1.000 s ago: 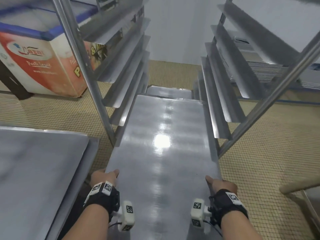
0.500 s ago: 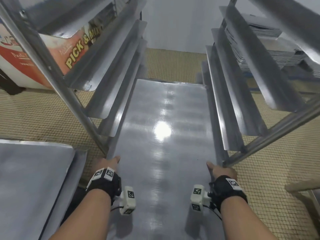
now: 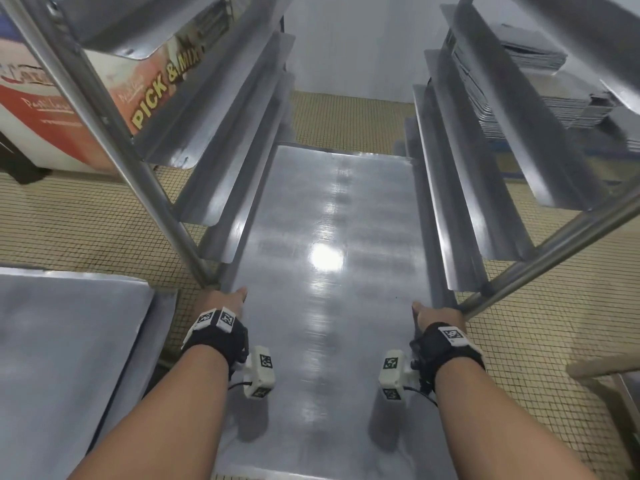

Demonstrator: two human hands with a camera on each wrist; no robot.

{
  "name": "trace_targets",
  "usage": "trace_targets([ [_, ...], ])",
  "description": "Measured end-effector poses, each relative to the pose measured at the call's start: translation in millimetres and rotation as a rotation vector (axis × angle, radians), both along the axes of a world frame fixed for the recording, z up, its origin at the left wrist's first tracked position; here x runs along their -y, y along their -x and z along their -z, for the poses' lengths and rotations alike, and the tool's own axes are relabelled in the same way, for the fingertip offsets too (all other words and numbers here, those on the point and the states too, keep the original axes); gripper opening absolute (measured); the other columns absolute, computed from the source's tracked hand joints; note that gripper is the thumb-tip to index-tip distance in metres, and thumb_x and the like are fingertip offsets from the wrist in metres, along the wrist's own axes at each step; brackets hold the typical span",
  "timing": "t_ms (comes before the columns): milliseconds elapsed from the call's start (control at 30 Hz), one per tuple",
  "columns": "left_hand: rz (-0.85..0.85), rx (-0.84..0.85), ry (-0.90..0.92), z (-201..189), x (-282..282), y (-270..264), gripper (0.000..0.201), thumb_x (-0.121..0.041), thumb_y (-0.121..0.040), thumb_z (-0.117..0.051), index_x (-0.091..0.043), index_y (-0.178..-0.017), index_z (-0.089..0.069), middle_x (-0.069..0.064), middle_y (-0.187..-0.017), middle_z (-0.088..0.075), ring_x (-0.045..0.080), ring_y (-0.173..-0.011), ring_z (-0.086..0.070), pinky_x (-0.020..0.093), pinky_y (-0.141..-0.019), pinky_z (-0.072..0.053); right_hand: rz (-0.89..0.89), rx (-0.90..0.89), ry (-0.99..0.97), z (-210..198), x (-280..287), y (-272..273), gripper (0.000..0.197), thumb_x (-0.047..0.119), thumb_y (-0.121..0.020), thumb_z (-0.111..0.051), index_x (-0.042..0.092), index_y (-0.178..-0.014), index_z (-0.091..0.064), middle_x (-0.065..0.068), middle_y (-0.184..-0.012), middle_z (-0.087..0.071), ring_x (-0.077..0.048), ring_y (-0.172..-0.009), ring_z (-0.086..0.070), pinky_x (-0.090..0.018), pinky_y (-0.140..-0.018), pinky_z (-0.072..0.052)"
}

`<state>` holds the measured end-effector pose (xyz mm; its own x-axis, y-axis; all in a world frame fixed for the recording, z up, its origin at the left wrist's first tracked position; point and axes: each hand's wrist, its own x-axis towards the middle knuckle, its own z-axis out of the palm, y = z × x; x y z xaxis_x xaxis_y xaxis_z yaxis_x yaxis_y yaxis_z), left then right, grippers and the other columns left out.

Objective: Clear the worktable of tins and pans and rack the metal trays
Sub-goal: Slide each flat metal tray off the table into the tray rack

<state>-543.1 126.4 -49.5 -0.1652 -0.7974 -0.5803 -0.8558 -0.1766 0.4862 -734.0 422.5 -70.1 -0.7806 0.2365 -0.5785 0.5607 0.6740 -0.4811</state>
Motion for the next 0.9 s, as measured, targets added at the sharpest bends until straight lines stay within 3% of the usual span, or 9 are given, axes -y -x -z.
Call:
trace_targets([
  [67, 0.074, 0.033, 0.028, 0, -7, -4, 0.049, -0.025, -0.09, -0.067, 0.005, -0.126, -0.05, 0.02, -0.121, -0.058, 0.037, -0.106, -0.058, 0.034, -0.081, -0.042, -0.021, -0.058, -0.031, 9, 0, -4, 0.048, 0.042, -0.073, -0.069, 0.0, -0.096, -0.063, -0.007, -0.094, -0.062, -0.029, -0.086, -0.058, -0.035, -0.088, -0.049],
  [133, 0.174, 0.087, 0.061, 1, -17, -12, 0.057, -0.027, -0.084, -0.071, 0.003, -0.125, -0.047, 0.017, -0.117, -0.056, 0.035, -0.099, -0.057, 0.036, -0.081, -0.048, -0.063, -0.085, -0.089, 1, 3, -22, 0.052, 0.038, -0.067, -0.071, 0.002, -0.101, -0.06, -0.015, -0.101, -0.064, -0.035, -0.087, -0.062, -0.041, -0.08, -0.055],
  [200, 0.282, 0.154, 0.128, 6, -31, -24, 0.085, -0.037, -0.075, -0.075, -0.004, -0.141, -0.035, 0.022, -0.139, -0.044, 0.041, -0.125, -0.047, 0.05, -0.1, -0.047, -0.123, -0.131, -0.129, -3, 1, -43, 0.063, 0.033, -0.072, -0.077, 0.004, -0.122, -0.052, -0.021, -0.115, -0.06, -0.035, -0.085, -0.061, -0.033, -0.065, -0.056],
  [267, 0.394, 0.201, 0.195, 13, -46, -38, 0.1, -0.044, -0.077, -0.074, -0.013, -0.154, -0.018, 0.02, -0.159, -0.015, 0.044, -0.146, -0.017, 0.057, -0.116, -0.028, -0.239, -0.214, -0.14, -6, -4, -67, 0.074, 0.03, -0.07, -0.081, 0.012, -0.134, -0.048, -0.021, -0.132, -0.049, -0.036, -0.103, -0.059, -0.038, -0.076, -0.059],
  [367, 0.58, 0.253, 0.227, 14, -70, -58, 0.1, -0.049, -0.086, -0.065, -0.021, -0.159, -0.003, 0.016, -0.164, 0.015, 0.038, -0.151, 0.008, 0.053, -0.122, -0.01, -0.504, -0.175, -0.177, 0, -17, -96, 0.057, 0.038, -0.065, -0.073, 0.021, -0.116, -0.054, -0.017, -0.146, -0.035, -0.038, -0.131, -0.042, -0.048, -0.104, -0.047],
  [467, 0.759, 0.277, 0.2, 16, -88, -79, 0.099, -0.05, -0.089, -0.062, -0.023, -0.159, 0.002, 0.012, -0.164, 0.022, 0.035, -0.152, 0.014, 0.055, -0.121, -0.01, -0.714, -0.151, -0.182, -1, -34, -126, 0.065, 0.033, -0.077, -0.069, 0.021, -0.137, -0.048, -0.013, -0.162, -0.014, -0.036, -0.149, -0.013, -0.049, -0.119, -0.027],
  [733, 1.079, 0.196, 0.301, 20, -132, -137, 0.093, -0.058, -0.091, -0.056, -0.024, -0.16, -0.003, 0.011, -0.165, 0.016, 0.034, -0.153, 0.009, 0.055, -0.121, -0.007, -1.072, -0.285, -0.259, -4, -79, -193, 0.077, 0.054, -0.093, -0.049, 0.027, -0.157, -0.017, -0.009, -0.166, 0.001, -0.033, -0.152, 0.001, -0.047, -0.122, -0.012],
  [833, 1.166, 0.216, 0.33, 27, -138, -154, 0.12, -0.093, -0.064, -0.031, -0.027, -0.159, 0.0, 0.01, -0.165, 0.018, 0.032, -0.153, 0.012, 0.055, -0.121, -0.003, -1.131, -0.322, -0.24, -6, -93, -215, 0.087, 0.069, -0.089, -0.045, 0.029, -0.158, -0.011, -0.007, -0.166, 0.007, -0.03, -0.152, 0.009, -0.046, -0.122, -0.001],
  [900, 1.211, 0.244, 0.341, 30, -140, -161, 0.13, -0.095, -0.054, -0.033, -0.027, -0.159, 0.003, 0.007, -0.164, 0.021, 0.031, -0.152, 0.015, 0.054, -0.121, 0.0, -1.169, -0.34, -0.236, -5, -100, -226, 0.101, 0.083, -0.079, -0.042, 0.03, -0.158, -0.009, 0.001, -0.164, 0.011, -0.026, -0.152, 0.014, -0.044, -0.121, 0.005],
])
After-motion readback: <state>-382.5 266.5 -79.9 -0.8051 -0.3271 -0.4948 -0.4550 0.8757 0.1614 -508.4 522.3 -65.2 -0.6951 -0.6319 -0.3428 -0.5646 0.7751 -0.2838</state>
